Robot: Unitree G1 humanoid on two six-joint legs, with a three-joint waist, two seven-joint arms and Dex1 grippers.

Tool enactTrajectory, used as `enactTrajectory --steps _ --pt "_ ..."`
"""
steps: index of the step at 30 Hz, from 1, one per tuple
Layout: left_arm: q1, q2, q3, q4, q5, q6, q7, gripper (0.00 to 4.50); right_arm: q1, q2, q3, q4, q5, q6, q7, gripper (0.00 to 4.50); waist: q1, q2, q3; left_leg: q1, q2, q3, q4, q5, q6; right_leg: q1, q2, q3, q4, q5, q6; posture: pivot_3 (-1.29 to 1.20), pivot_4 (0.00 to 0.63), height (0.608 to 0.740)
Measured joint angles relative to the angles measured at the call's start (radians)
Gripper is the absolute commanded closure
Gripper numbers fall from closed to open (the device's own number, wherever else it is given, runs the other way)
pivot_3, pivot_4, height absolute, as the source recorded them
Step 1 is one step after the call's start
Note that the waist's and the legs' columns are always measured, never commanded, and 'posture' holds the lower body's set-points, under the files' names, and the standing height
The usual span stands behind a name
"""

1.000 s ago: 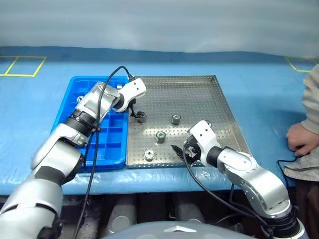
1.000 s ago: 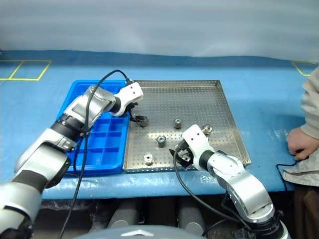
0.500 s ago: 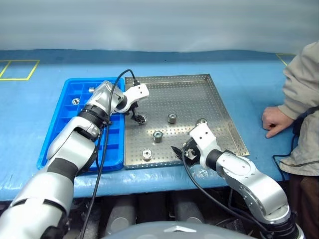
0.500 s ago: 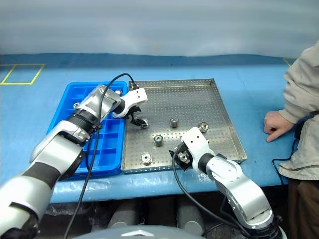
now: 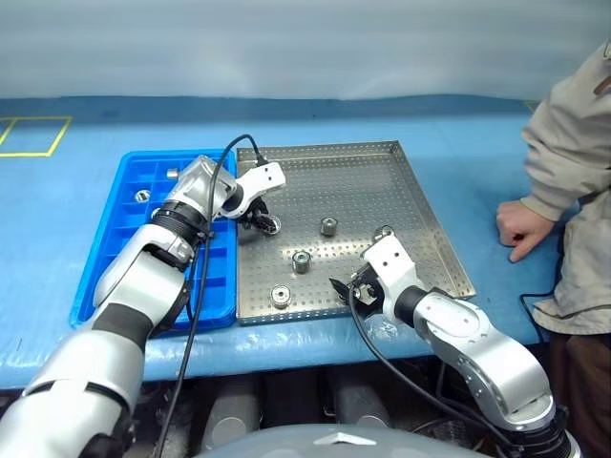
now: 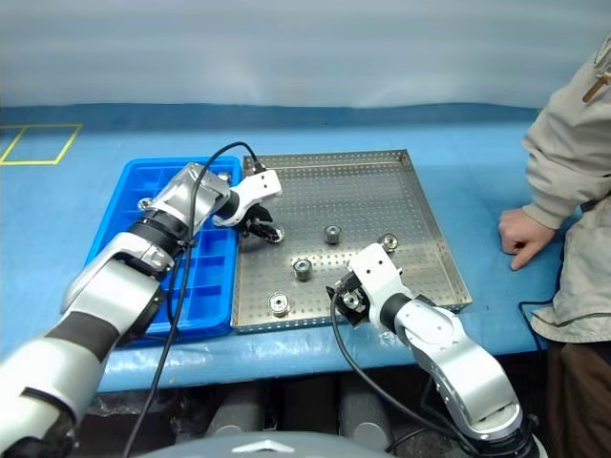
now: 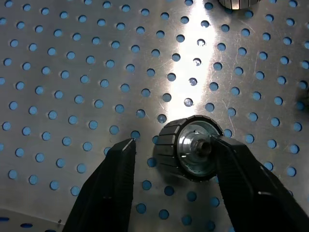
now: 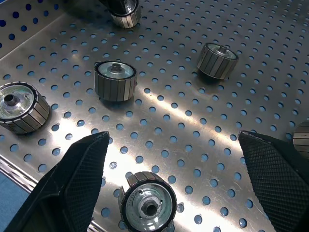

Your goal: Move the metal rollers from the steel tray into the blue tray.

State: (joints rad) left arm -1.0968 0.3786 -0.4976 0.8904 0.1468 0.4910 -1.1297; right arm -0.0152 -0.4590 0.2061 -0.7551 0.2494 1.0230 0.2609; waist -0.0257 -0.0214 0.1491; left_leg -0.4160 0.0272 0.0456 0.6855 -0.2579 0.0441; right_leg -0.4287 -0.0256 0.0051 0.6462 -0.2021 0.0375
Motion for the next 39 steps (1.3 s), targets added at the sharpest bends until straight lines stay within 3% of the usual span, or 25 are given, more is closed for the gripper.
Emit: enactTrajectory --steps 2,9,15,21,28,35,39 --pt "0.001 0.009 0.014 -0.011 0.003 0.002 0.000 3.42 -0.002 0.001 0.002 0.000 -0.003 0.000 0.001 0.00 -0.001 0.000 0.000 0.001 0.000 0.001 0.000 0.000 0.000 0.000 0.000 0.001 0.000 0.000 0.000 -0.07 0.150 0.740" --pt "0.037 0.055 0.083 -0.083 0.006 0.041 0.083 3.42 -0.010 0.008 0.012 0.000 -0.007 -0.009 0.002 0.00 -0.002 0.000 0.000 0.000 0.000 0.003 0.000 0.000 0.001 -0.002 0.000 0.003 0.000 0.004 0.006 -0.05 0.150 0.740" --pt "0.222 0.105 0.324 -0.548 -0.052 0.238 0.279 3.42 -0.024 0.019 0.019 0.001 -0.007 -0.009 0.002 0.00 0.000 0.000 0.000 -0.001 0.000 0.004 0.000 -0.001 0.002 -0.002 -0.001 0.004 -0.001 0.006 0.004 -0.01 0.150 0.740" --pt "0.466 -0.017 0.565 -1.000 -0.069 0.456 0.580 3.42 -0.072 0.028 0.033 0.018 -0.006 -0.010 0.013 0.00 0.009 0.000 0.000 0.001 0.000 0.004 0.001 -0.001 0.002 0.000 -0.001 0.005 -0.001 0.007 0.005 0.05 0.150 0.740" --pt "0.736 -0.172 0.657 -1.369 0.052 0.592 0.922 3.42 -0.127 0.040 0.077 0.075 -0.007 -0.016 0.044 0.00 0.034 0.000 0.000 0.003 -0.001 0.003 0.001 0.000 0.001 0.001 -0.001 0.004 0.000 0.008 0.005 0.09 0.150 0.740" --pt "0.864 -0.231 0.709 -1.414 0.103 0.545 1.081 3.42 -0.170 0.081 0.109 0.132 -0.015 -0.062 0.048 0.00 0.058 -0.001 0.000 0.004 0.000 0.003 0.001 0.001 0.001 0.002 -0.001 0.004 0.000 0.008 0.003 0.15 0.150 0.740" --pt "0.865 -0.254 0.762 -1.382 0.088 0.480 1.141 3.42 -0.180 0.089 0.125 0.153 -0.019 -0.085 0.057 0.00 0.071 -0.001 -0.001 0.004 -0.001 0.003 0.001 0.001 0.001 0.002 -0.002 0.004 -0.001 0.008 0.001 0.15 0.150 0.740"
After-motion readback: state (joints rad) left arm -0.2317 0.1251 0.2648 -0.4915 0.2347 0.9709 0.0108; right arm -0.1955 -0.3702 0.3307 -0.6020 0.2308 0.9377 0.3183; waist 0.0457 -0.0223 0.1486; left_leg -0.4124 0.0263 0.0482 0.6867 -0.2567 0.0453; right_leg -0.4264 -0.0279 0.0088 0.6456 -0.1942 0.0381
